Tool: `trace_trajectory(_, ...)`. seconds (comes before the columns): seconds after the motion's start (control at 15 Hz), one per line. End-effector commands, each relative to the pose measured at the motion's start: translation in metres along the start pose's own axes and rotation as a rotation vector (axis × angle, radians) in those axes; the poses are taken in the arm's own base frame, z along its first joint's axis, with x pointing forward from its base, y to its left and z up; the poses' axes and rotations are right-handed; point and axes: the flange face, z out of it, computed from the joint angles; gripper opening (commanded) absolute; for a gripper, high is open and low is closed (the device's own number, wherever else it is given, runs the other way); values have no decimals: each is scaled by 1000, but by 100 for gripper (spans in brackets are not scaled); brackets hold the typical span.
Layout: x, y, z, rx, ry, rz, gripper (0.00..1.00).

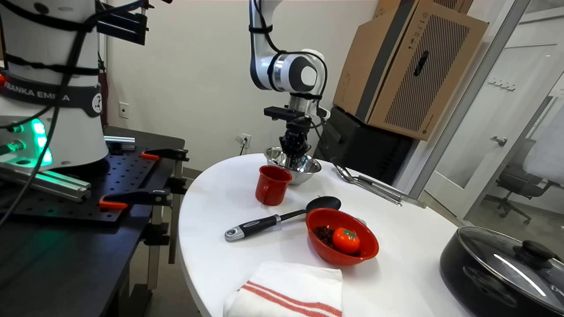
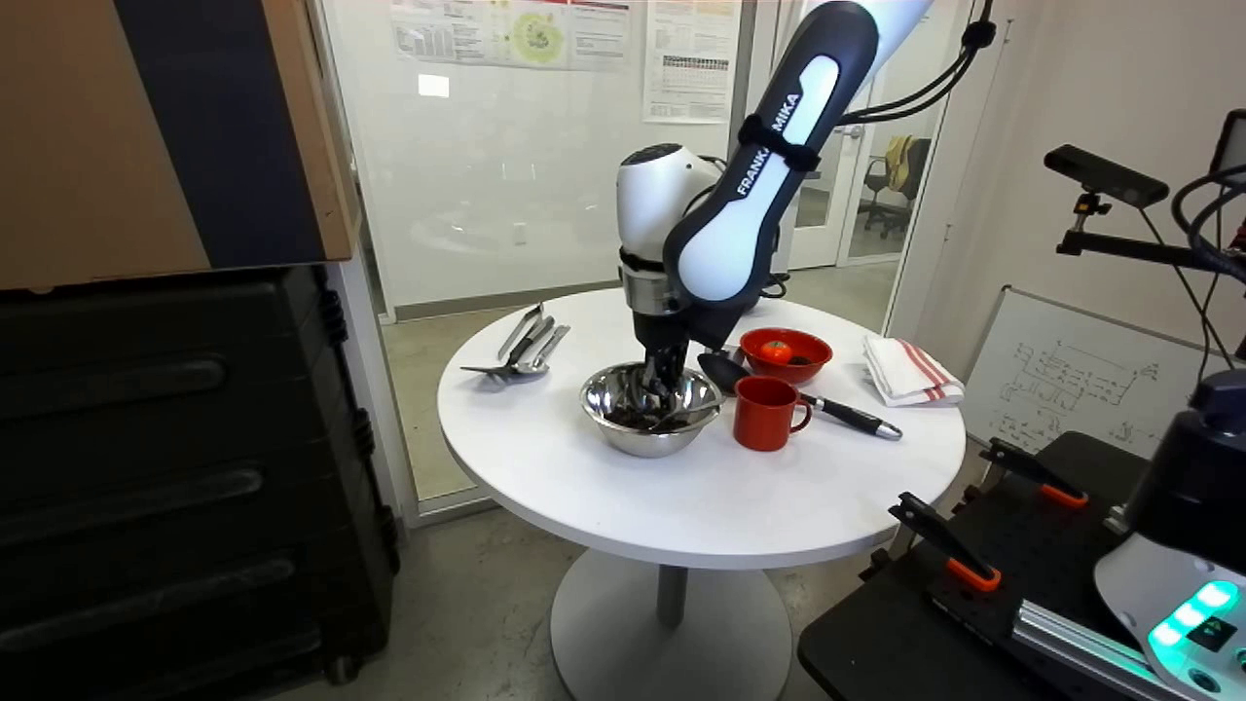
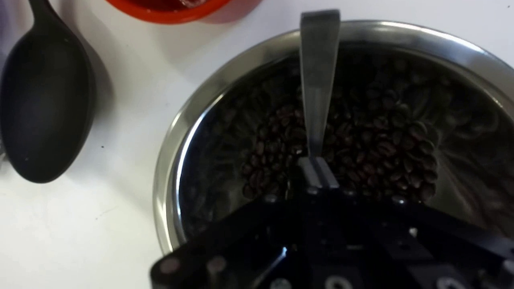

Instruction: Use the spoon to mix the contents of the silver bowl

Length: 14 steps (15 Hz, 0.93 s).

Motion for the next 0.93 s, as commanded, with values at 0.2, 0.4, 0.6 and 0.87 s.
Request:
trace_trajectory(0.2,4,2,2,-19,-2,17,27)
trace_trajectory(0.4,3,1,3,-15,-3,18,49)
trace_trajectory(0.6,0,-1,2,-8,-18,24,70)
trace_trajectory(0.87,-4,-4,4,-6,-38,26,99)
